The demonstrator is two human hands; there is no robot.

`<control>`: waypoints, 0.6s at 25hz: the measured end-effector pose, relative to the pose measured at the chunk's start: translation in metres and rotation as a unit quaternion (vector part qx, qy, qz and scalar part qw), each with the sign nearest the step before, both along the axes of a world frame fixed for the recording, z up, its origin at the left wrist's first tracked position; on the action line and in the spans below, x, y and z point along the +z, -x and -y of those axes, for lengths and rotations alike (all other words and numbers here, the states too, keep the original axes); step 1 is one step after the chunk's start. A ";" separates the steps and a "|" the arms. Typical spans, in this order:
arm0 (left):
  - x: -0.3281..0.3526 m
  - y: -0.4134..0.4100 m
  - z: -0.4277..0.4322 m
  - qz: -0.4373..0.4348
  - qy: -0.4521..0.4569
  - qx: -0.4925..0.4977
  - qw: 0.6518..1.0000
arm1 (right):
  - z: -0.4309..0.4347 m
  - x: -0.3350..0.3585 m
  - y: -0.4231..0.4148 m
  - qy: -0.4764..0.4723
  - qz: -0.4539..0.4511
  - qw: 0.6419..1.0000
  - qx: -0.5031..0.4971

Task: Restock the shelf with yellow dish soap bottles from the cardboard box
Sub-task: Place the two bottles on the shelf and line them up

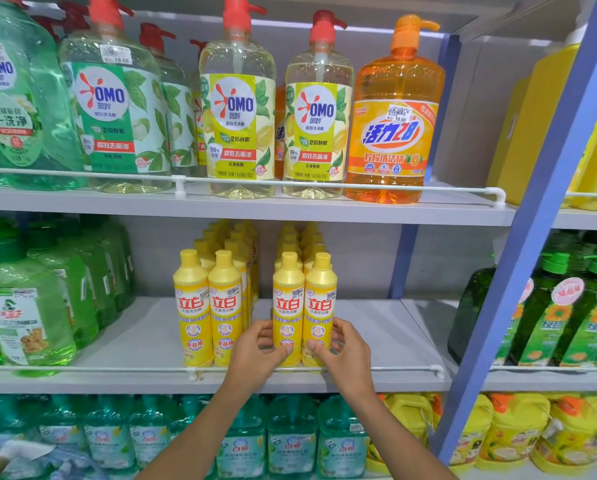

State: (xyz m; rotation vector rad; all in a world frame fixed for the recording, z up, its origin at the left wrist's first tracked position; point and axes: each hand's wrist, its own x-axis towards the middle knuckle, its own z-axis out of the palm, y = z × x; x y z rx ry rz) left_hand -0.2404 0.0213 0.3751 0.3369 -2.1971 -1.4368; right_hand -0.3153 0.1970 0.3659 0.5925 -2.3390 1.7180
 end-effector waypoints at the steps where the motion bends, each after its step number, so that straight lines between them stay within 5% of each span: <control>1: -0.002 0.000 0.002 0.001 0.004 0.000 1.000 | 0.000 0.000 0.000 0.001 0.001 1.000 0.000; 15: 0.015 -0.004 -0.014 0.005 0.011 0.030 0.999 | 0.001 0.004 0.003 -0.020 0.010 1.000 0.005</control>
